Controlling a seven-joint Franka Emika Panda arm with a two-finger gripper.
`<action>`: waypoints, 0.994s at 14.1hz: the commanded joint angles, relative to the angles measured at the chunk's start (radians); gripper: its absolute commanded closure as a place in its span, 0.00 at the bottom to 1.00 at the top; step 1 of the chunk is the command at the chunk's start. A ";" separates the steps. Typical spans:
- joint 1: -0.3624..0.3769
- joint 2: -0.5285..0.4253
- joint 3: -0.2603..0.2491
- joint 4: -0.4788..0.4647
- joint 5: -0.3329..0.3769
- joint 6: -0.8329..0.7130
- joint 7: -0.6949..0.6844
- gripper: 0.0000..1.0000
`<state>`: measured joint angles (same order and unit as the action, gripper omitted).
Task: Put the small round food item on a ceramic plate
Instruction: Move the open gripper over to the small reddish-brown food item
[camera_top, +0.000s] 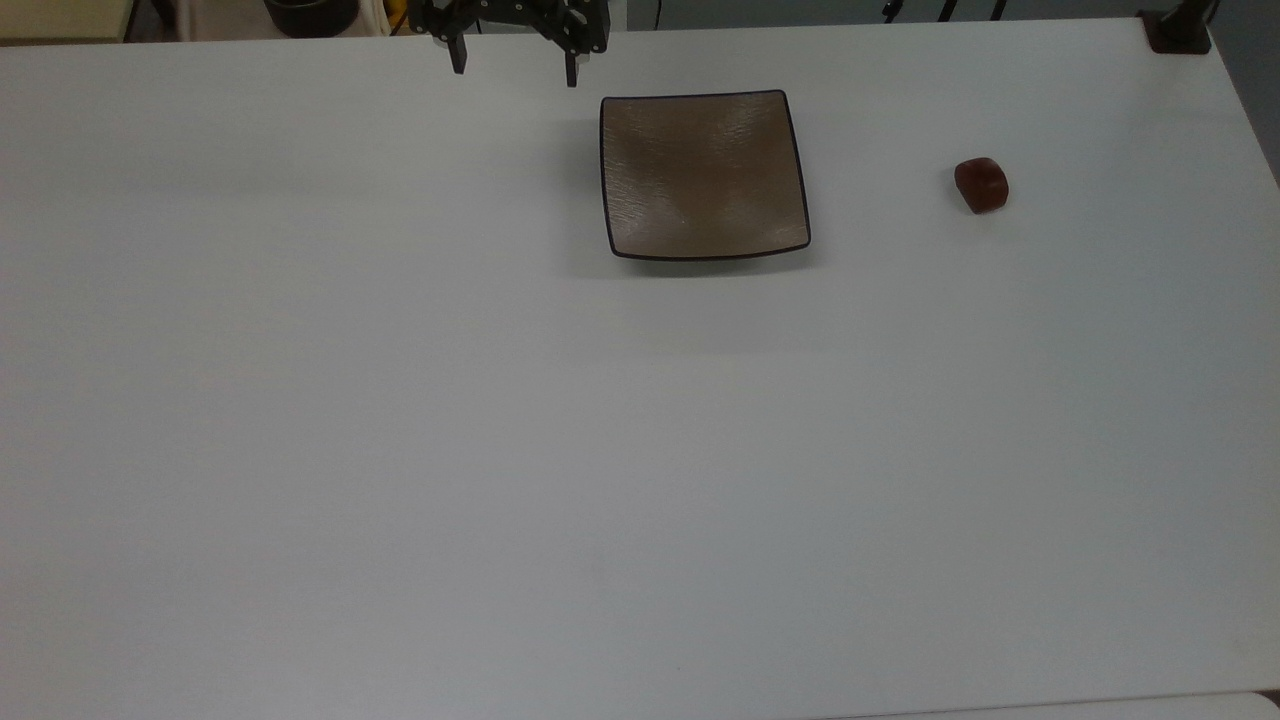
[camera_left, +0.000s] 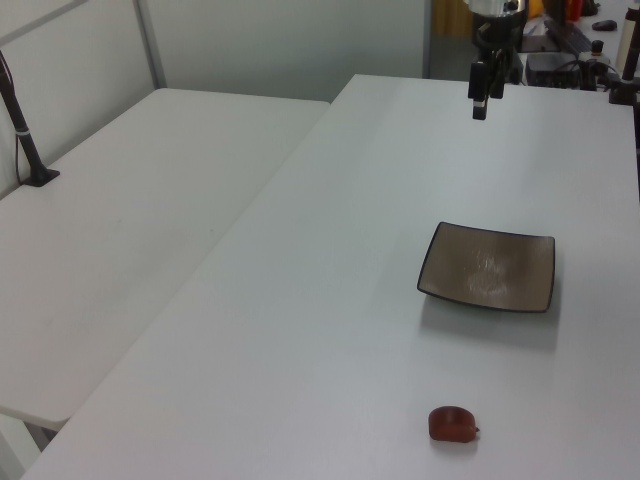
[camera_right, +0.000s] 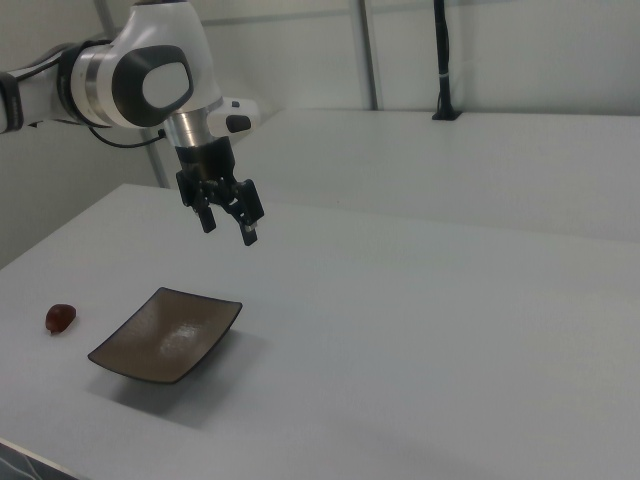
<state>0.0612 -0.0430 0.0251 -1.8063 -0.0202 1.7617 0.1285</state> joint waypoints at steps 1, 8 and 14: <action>0.020 -0.006 -0.008 -0.022 -0.014 0.028 -0.012 0.00; 0.022 0.000 -0.002 -0.019 -0.006 0.027 0.000 0.00; 0.049 0.009 -0.001 -0.025 -0.001 0.025 0.003 0.00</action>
<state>0.0833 -0.0319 0.0299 -1.8107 -0.0202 1.7657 0.1275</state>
